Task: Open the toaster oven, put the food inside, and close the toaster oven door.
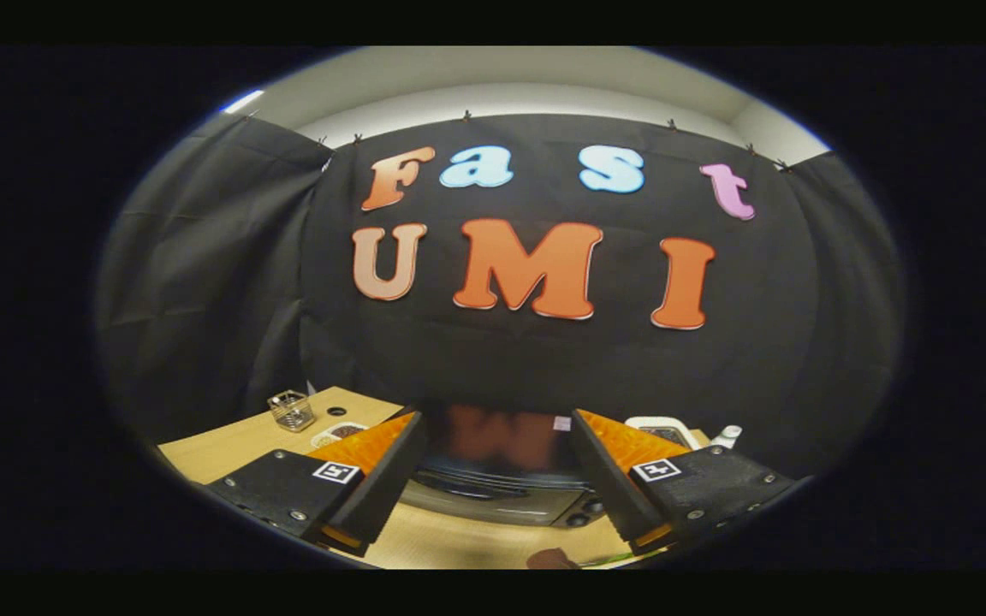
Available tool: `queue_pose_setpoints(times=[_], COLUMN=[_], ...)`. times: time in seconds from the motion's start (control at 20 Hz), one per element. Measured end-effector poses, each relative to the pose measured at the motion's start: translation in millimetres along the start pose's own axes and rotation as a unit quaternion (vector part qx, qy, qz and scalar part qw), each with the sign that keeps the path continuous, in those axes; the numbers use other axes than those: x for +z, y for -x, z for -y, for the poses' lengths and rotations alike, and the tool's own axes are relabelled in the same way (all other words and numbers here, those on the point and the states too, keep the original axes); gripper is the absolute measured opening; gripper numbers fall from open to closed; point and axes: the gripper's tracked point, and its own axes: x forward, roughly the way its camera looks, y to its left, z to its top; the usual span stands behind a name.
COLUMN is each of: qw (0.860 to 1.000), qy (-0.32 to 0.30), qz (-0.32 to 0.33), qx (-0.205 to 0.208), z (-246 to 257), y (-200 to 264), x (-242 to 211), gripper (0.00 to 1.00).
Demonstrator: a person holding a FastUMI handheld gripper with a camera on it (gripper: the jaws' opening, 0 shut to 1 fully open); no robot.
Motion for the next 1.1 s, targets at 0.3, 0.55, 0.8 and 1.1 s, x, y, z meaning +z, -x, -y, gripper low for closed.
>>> queue_pose_setpoints(times=[0.3, 0.55, 0.8, 1.1], qw=[0.997, 0.993, 0.988, 0.992], qy=[-0.032, -0.045, -0.064, -0.049], qz=[-0.075, -0.104, -0.131, -0.096], qx=[-0.009, -0.031, -0.051, -0.061], z=[-12.4, -12.7, -12.8, -21.7], y=[-39.1, -65.5, -68.0, -39.5], x=[-59.6, -87.2, -114.7, -121.1], gripper=[1.0, 1.0, 1.0, 0.95])
